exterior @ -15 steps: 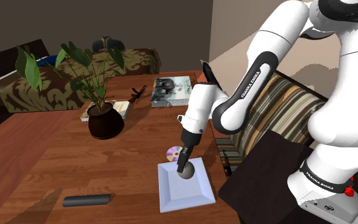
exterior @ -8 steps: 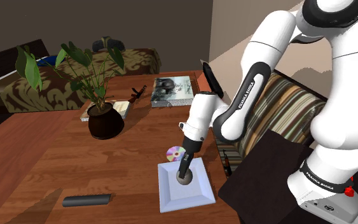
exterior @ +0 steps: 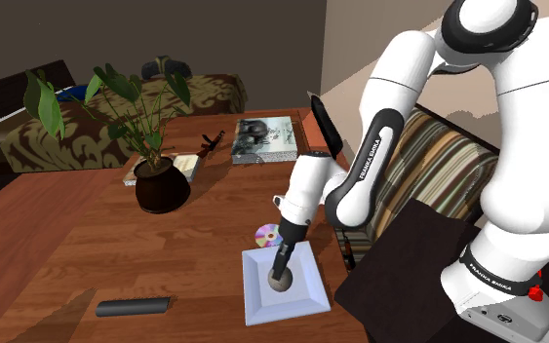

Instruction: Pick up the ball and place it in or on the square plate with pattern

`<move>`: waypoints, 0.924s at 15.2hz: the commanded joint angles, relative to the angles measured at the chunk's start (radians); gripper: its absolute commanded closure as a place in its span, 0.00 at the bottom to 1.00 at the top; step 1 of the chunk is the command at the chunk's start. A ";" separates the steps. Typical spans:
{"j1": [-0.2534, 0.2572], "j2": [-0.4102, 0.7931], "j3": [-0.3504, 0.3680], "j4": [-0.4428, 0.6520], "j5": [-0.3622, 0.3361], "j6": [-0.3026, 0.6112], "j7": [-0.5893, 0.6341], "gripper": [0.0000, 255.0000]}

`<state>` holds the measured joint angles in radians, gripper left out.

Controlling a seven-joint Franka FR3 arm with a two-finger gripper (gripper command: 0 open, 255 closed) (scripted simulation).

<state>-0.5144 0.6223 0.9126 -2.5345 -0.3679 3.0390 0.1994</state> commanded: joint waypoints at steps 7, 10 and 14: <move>0.001 0.008 -0.014 0.007 -0.001 -0.015 -0.004 0.00; -0.003 0.005 -0.011 0.004 0.000 -0.015 -0.003 0.00; -0.213 -0.048 0.177 -0.046 0.029 -0.098 -0.032 0.00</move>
<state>-0.6532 0.5931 1.0205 -2.5637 -0.3510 2.9719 0.1755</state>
